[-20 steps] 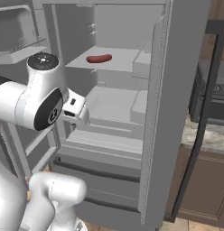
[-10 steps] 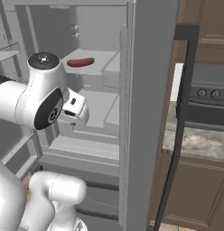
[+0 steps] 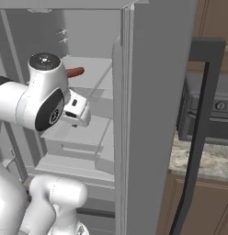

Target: Move the hot dog bun to the plate on the dining table and place the condiment next to that plate. Then navigate to the fridge and take the sausage and place it on the plate as well.

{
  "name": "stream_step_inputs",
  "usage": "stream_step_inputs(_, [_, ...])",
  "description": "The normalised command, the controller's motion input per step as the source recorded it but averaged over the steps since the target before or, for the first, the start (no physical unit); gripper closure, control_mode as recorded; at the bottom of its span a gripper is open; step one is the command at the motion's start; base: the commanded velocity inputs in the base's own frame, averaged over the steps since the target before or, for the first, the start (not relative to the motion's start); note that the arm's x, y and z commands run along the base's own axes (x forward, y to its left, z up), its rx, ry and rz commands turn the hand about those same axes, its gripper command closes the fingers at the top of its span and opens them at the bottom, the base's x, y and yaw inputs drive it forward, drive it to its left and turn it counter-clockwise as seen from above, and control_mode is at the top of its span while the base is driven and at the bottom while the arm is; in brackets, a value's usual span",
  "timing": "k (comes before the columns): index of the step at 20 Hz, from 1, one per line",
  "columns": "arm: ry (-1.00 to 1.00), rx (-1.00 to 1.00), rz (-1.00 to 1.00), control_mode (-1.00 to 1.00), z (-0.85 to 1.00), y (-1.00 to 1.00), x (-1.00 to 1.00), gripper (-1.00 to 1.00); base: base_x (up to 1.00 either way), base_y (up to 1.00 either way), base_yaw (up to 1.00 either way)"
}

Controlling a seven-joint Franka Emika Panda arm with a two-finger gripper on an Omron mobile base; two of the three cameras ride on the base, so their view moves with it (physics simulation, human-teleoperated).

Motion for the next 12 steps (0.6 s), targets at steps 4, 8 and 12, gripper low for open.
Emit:
stream_step_inputs(4, [0.0,0.0,0.0,1.0,0.0,0.0,0.0,-1.0,0.76,0.36,0.0])
stream_step_inputs(8, [0.0,0.0,0.0,1.0,0.0,0.0,0.0,-1.0,0.87,0.34,0.0])
stream_step_inputs(12, [0.0,0.01,0.0,-1.0,0.2,0.43,0.86,-1.0,0.0,0.0,0.0])
